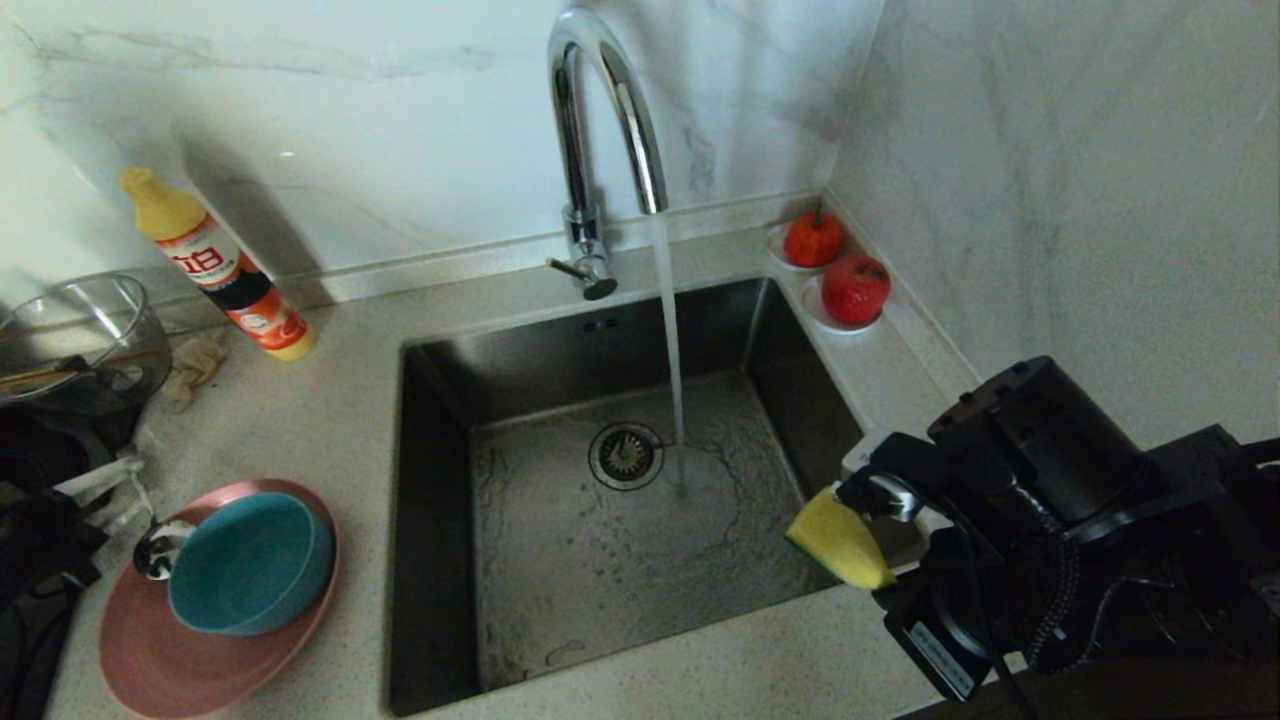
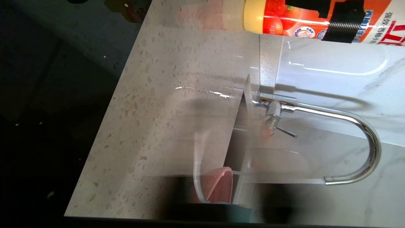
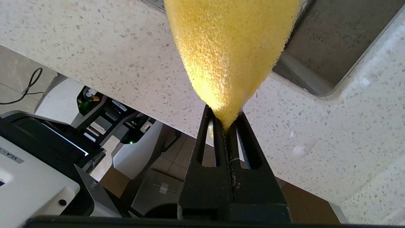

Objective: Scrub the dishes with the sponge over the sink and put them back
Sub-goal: Rinse the spoon

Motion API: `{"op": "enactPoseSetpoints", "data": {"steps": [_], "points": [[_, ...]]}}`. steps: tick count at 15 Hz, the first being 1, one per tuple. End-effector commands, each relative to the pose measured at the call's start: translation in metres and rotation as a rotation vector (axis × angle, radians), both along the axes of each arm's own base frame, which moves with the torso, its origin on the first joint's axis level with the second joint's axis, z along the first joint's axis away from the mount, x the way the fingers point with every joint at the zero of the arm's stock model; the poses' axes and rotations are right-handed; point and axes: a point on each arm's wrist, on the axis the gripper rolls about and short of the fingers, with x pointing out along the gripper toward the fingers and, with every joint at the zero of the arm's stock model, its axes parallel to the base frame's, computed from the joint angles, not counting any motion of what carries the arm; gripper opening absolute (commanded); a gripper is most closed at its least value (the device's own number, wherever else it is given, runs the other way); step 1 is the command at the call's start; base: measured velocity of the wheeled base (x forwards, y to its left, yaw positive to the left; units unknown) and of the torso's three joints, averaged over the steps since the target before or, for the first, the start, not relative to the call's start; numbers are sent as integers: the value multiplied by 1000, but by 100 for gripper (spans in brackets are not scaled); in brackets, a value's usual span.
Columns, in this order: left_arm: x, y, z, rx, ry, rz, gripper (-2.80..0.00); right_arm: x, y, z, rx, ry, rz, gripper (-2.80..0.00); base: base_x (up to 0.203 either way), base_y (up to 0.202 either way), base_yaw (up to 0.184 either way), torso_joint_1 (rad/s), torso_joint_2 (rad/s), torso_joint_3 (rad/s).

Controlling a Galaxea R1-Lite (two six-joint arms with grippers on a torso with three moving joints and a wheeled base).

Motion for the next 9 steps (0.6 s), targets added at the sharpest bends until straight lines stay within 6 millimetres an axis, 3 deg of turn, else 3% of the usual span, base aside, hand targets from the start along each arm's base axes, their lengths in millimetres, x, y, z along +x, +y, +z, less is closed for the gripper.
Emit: {"op": "enactPoseSetpoints", "data": {"steps": [1,6,9], "points": [[0,1,-3,-6,1,-4,-280,0,-1,-1,-4,2,-3,-280,0,0,0,0,0,0],[-1,-1,0,-5,0,-6,-280,0,-2,0,2,3,-4,-280,0,0,0,0,0,0],[-4,-5,18,10,-24,-8,-280,0,-2,1,5,0,-1,-280,0,0,0,0,0,0]]}}
